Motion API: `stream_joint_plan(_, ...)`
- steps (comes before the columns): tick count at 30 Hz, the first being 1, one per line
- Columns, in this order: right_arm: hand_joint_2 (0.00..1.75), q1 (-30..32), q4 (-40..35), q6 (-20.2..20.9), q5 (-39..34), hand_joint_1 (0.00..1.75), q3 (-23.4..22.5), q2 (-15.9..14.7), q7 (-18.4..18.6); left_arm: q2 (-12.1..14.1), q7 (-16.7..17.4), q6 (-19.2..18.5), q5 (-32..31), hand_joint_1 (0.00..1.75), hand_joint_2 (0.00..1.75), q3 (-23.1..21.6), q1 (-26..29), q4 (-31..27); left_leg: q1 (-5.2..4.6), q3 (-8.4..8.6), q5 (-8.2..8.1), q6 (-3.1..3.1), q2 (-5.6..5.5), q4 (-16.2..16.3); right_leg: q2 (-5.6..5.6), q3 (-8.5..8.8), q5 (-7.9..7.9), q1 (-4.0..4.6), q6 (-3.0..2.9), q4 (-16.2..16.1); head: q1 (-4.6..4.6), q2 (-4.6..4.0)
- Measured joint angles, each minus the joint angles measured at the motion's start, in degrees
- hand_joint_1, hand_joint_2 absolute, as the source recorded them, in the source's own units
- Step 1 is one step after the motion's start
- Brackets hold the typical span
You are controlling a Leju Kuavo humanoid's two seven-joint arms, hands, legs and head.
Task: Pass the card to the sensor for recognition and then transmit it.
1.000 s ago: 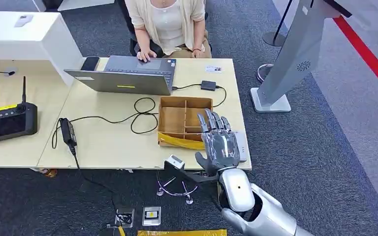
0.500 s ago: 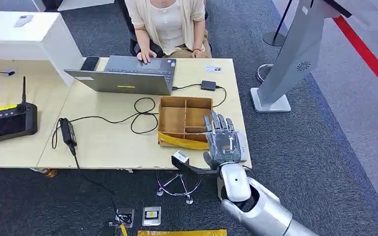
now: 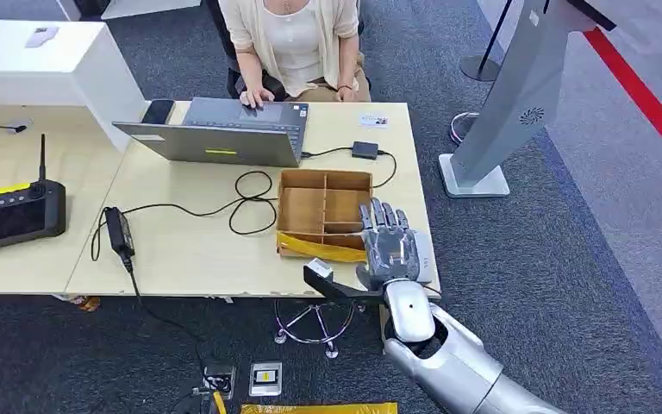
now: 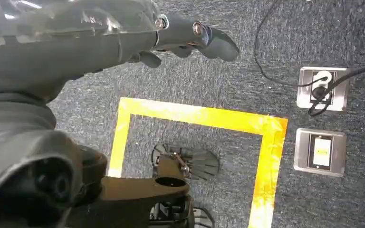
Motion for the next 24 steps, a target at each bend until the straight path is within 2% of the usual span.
stream_joint_plan(7, 1.75, -2.2, 3.8, -1.0, -0.9, 0.00, 0.2, 3.0, -0.8, -0.2, 2.3, -0.3, -1.0, 0.00, 0.00, 0.0, -0.1, 0.0, 0.00, 0.00, 0.00, 0.00, 0.00, 0.0, 0.00, -0.01, 0.00, 0.00, 0.00, 0.0, -0.02, 0.00)
stream_joint_plan(24, 1.75, -4.8, 9.6, -1.8, -1.1, 0.00, 1.1, 8.2, -1.9, -0.3, 3.3, -0.3, -2.0, 0.00, 0.00, 0.0, -0.2, 0.0, 0.01, 0.00, 0.00, 0.00, 0.00, 0.0, 0.01, -0.01, 0.00, 0.01, 0.00, 0.0, -0.02, 0.00)
